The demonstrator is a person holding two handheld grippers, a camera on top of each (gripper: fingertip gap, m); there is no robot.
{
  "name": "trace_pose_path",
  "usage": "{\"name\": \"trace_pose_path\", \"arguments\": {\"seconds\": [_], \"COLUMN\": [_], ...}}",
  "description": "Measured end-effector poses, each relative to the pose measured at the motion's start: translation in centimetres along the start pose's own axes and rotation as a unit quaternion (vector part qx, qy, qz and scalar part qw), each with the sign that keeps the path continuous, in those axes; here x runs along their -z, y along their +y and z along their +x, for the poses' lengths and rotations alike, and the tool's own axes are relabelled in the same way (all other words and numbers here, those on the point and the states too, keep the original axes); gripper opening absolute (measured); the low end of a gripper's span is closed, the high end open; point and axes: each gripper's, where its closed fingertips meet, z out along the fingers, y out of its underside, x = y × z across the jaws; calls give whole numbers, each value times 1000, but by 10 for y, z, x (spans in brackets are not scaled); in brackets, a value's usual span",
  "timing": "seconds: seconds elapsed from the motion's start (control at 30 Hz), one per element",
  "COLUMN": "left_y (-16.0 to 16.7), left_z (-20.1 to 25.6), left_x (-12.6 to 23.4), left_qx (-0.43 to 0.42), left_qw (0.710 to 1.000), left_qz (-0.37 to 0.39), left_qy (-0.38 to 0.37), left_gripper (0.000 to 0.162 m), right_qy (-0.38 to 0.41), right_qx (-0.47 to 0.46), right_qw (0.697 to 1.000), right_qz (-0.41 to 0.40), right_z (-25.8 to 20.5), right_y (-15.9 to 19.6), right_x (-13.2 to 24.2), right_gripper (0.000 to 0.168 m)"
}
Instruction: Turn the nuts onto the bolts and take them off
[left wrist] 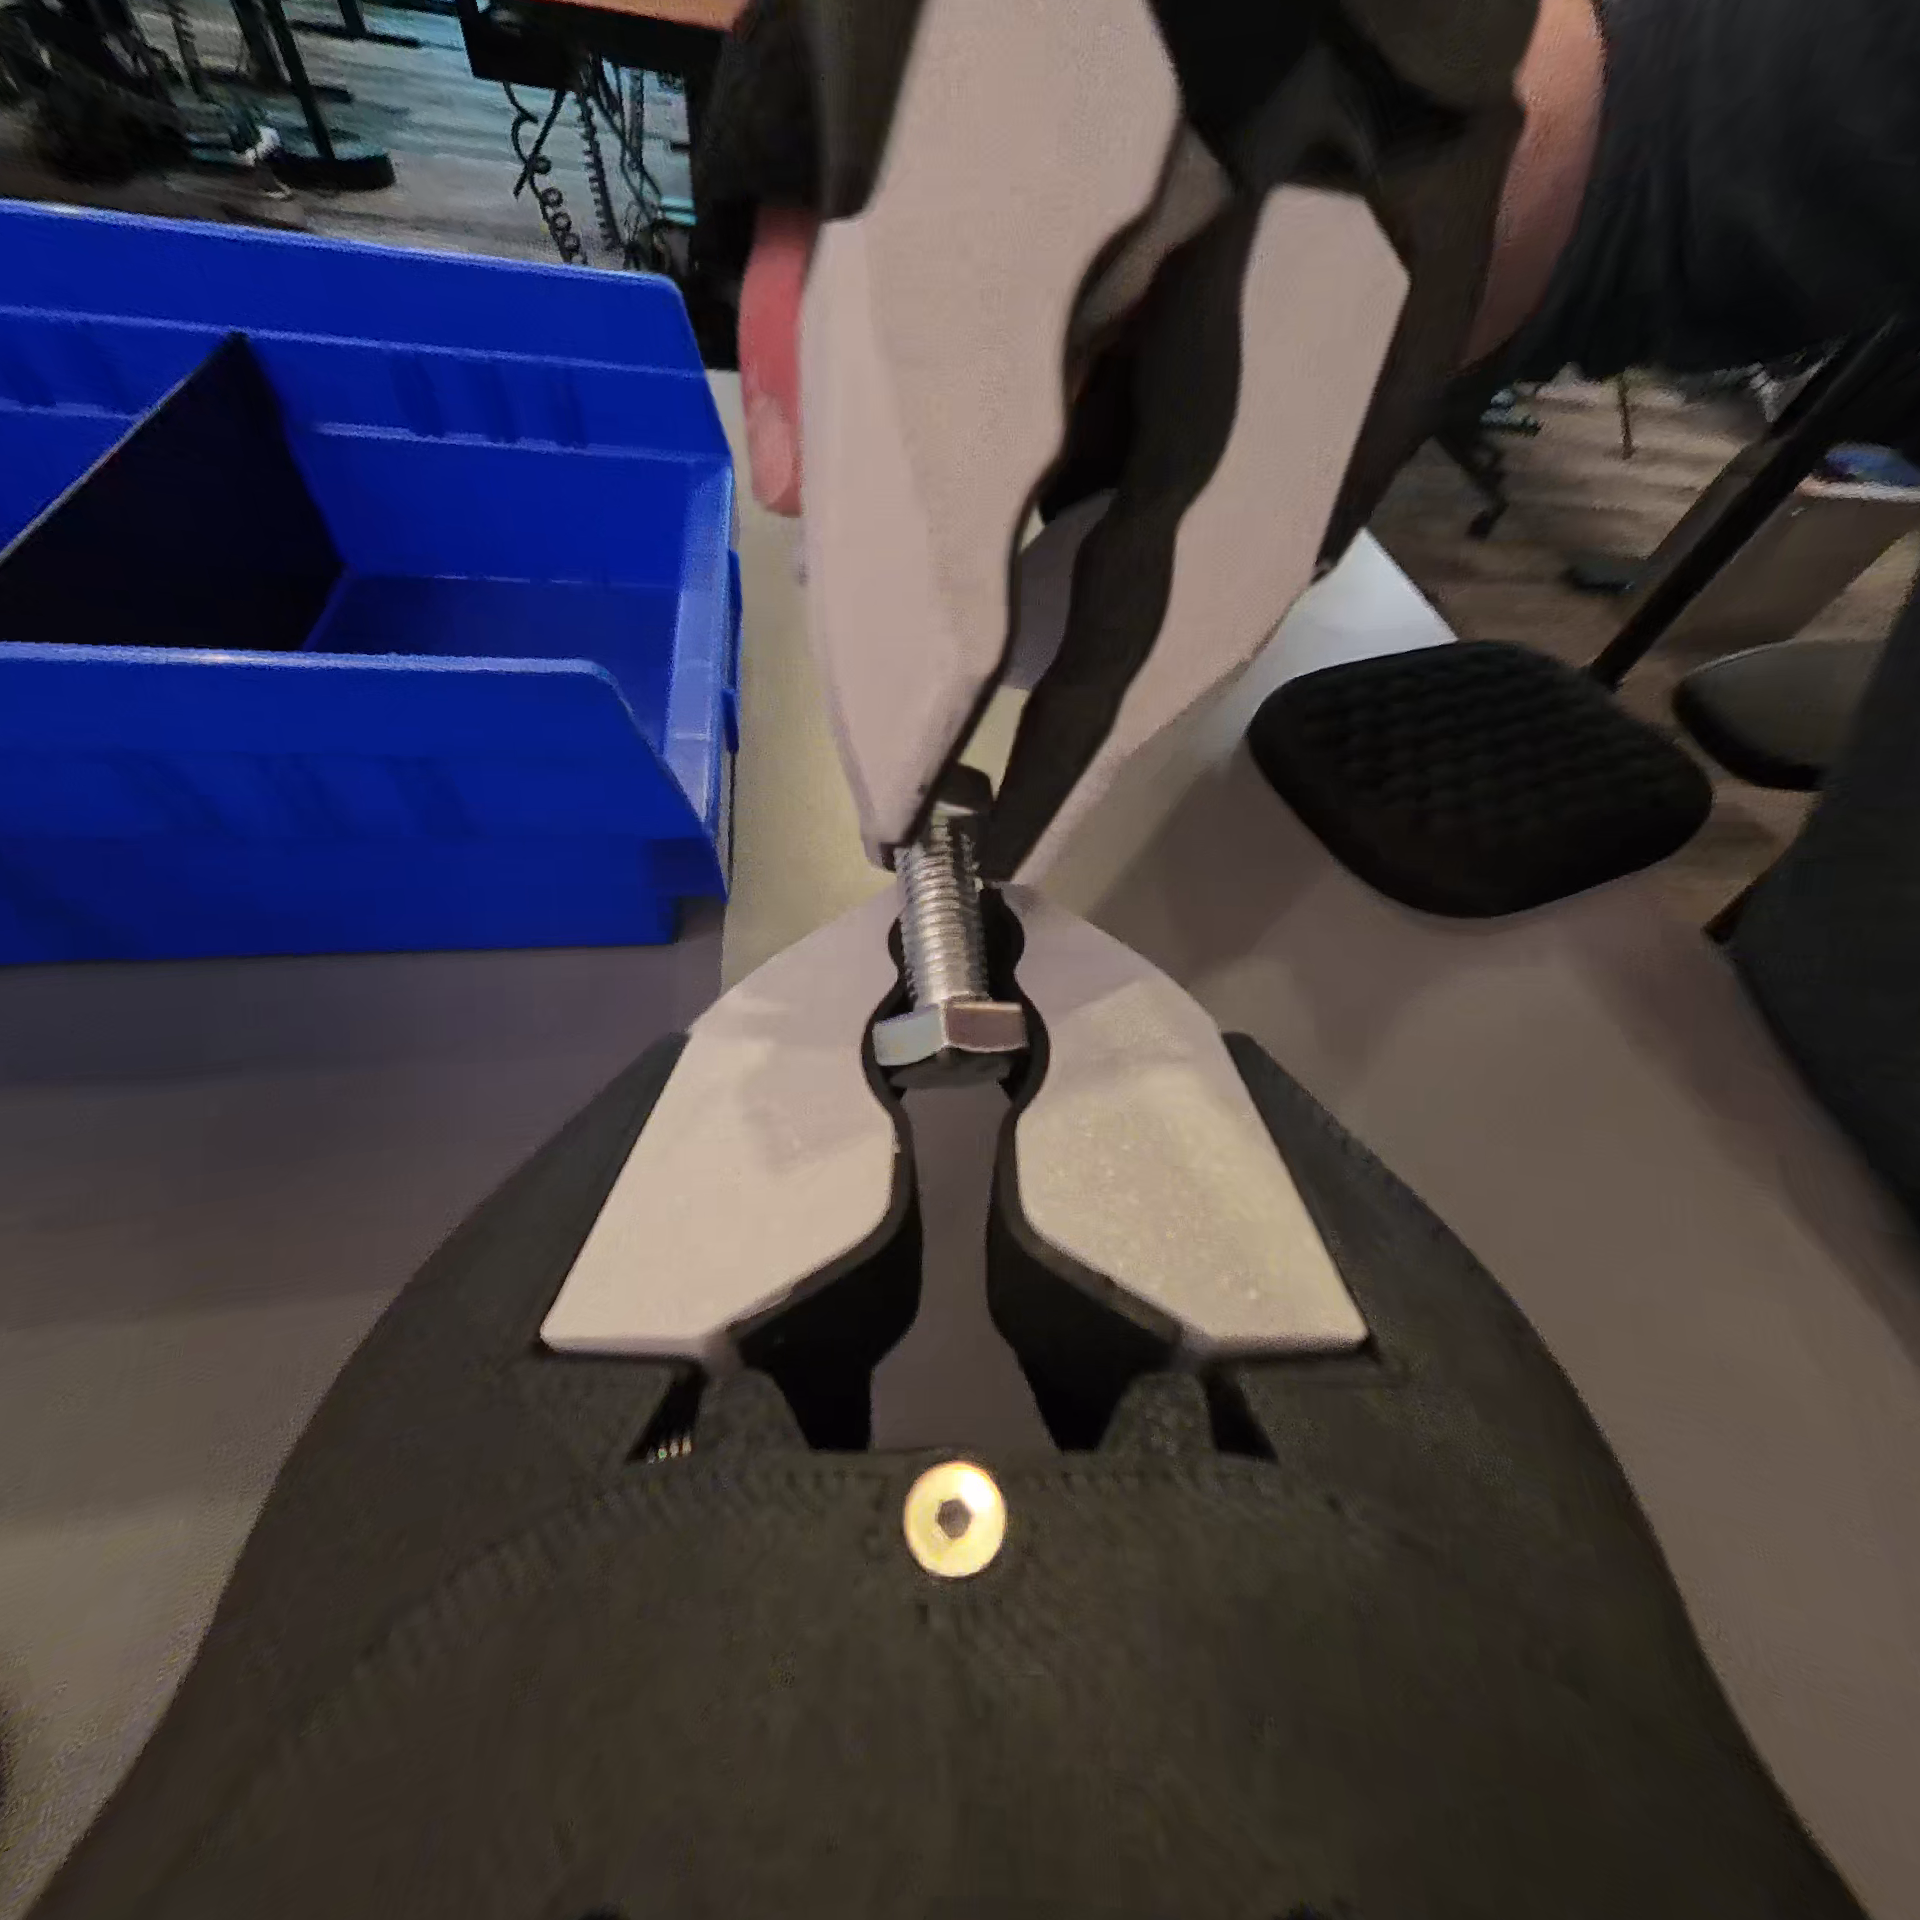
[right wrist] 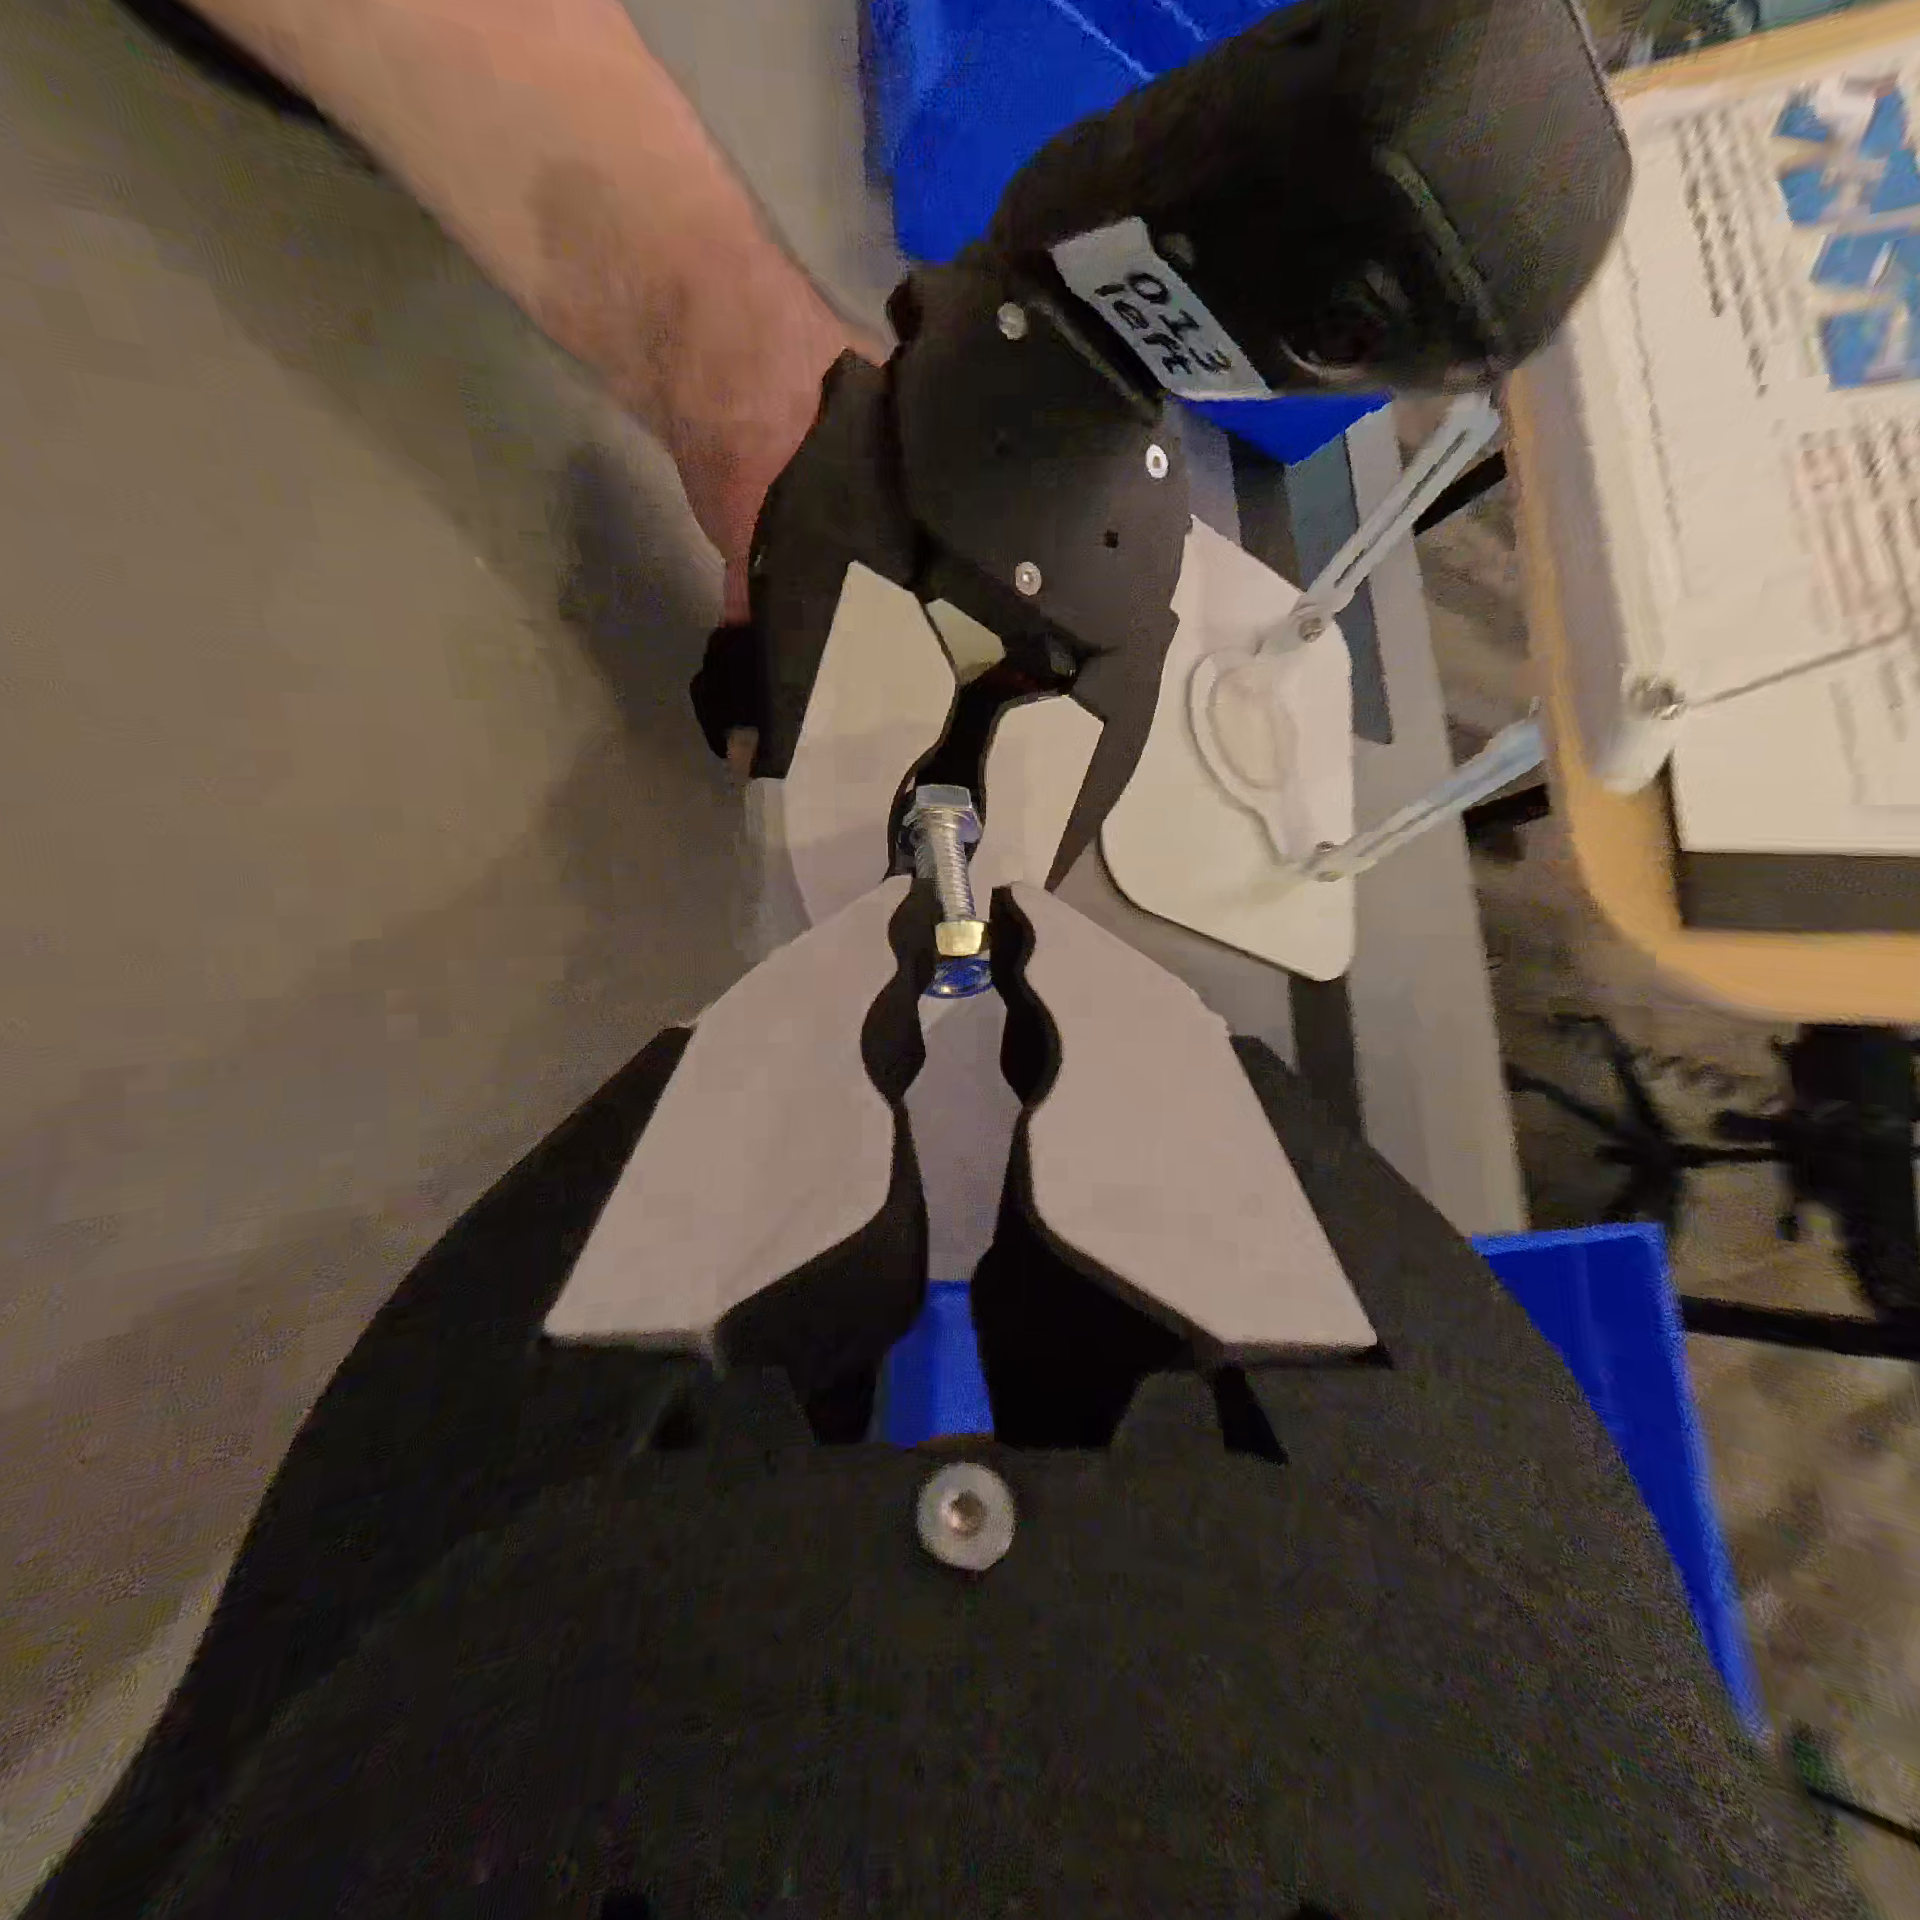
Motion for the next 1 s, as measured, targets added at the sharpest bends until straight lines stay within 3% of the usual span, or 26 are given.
{"name": "trace_pose_path", "arguments": {"seconds": [0.03,0.1,0.17,0.2,0.33,0.43,0.5,0.77,1.0], "left_y": [-1,-2,-3,-2,-2,-3,-3,-10,1], "left_z": [2,6,6,4,-1,-4,-5,-5,-10], "left_x": [0,0,2,3,6,6,5,5,0], "left_qx": [11,40,63,61,31,-1,-21,-44,-60], "left_qw": [1000,998,996,996,999,1000,1000,998,996], "left_qz": [5,17,29,31,22,12,4,16,-21], "left_qy": [13,45,63,60,27,-3,-19,-42,-62], "left_gripper": [9,9,9,9,9,9,9,9,10], "right_qy": [16,46,64,59,17,-62,-98,-123,-99], "right_qx": [55,152,178,155,-26,-214,-281,-303,-229], "right_qw": [998,987,981,985,999,973,951,941,968], "right_qz": [-9,-34,-47,-40,25,58,90,82,-7], "right_z": [0,0,3,4,11,10,9,0,-1], "right_y": [-1,-2,-3,-4,-6,0,-1,2,6], "right_x": [1,1,1,0,9,9,10,1,1], "right_gripper": [0,0,7,19,33,33,29,18,18]}}
